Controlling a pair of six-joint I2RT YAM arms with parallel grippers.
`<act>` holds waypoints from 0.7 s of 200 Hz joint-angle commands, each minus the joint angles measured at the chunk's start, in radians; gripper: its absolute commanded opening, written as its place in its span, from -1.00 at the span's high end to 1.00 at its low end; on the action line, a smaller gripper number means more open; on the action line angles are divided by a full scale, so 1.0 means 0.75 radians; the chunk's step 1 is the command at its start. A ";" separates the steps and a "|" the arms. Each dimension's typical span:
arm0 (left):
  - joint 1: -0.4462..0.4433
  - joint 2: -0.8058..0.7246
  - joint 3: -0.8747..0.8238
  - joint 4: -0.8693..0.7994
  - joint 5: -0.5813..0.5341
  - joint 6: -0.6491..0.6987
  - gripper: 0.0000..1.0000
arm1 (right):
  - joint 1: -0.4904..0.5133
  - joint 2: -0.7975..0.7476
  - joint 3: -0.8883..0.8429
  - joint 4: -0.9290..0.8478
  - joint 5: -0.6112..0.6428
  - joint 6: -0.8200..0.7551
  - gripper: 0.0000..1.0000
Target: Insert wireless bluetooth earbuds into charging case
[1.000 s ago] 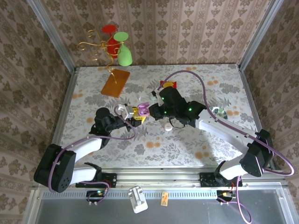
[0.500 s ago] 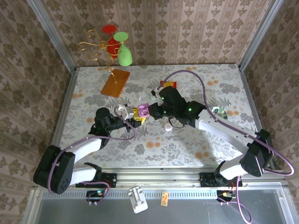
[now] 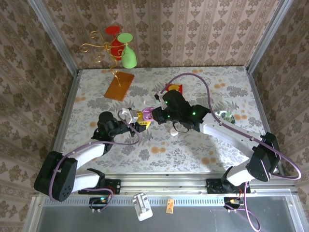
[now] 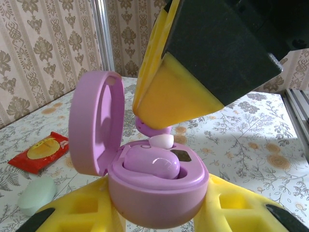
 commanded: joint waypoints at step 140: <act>-0.007 0.025 0.035 0.101 0.020 -0.041 0.49 | 0.073 -0.032 -0.004 0.021 -0.006 -0.127 0.42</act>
